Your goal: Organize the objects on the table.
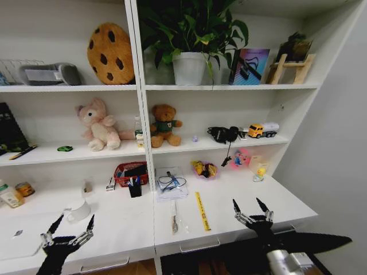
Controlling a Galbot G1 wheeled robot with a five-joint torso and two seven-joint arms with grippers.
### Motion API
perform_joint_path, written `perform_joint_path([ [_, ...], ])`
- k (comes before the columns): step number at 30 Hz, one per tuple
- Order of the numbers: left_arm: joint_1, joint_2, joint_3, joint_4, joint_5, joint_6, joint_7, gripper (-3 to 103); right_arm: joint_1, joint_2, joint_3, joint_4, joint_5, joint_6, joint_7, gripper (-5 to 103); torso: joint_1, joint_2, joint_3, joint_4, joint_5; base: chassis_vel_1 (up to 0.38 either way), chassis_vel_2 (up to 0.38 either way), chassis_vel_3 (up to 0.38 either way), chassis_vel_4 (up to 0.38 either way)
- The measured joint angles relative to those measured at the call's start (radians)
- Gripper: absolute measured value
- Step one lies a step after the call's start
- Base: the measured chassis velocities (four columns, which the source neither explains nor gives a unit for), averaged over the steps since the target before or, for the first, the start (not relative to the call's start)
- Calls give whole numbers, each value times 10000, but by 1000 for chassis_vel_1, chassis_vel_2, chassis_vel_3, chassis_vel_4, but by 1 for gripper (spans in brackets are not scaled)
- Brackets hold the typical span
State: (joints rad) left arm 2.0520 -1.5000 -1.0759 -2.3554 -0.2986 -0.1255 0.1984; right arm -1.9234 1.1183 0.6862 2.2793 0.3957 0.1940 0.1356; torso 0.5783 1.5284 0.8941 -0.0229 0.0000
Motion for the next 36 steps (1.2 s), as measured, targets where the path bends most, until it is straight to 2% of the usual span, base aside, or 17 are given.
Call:
perform_joint_path([
  [15,0,0,0,0,0,0,0,100,25,-13,-11,-20,15,-17,0,100,0,0,0,0,2,59,58,-57,-58],
  [20,0,0,0,0,0,0,0,100,28,-14,-16,-23,18,-21,-1,100,0,0,0,-1,-6,212,242,-227,-204],
  [31,0,0,0,-1,0,0,0,100,35,-13,-15,-31,25,-25,0,100,0,0,0,0,7,283,290,-285,-280],
  [33,-1,0,0,0,0,0,0,100,34,-13,-16,-31,25,-25,0,100,1,0,0,0,-7,352,358,-355,-344],
  [36,0,0,0,-1,0,0,0,100,36,-13,-15,-32,26,-25,1,100,1,0,1,2,7,359,362,-365,-359],
])
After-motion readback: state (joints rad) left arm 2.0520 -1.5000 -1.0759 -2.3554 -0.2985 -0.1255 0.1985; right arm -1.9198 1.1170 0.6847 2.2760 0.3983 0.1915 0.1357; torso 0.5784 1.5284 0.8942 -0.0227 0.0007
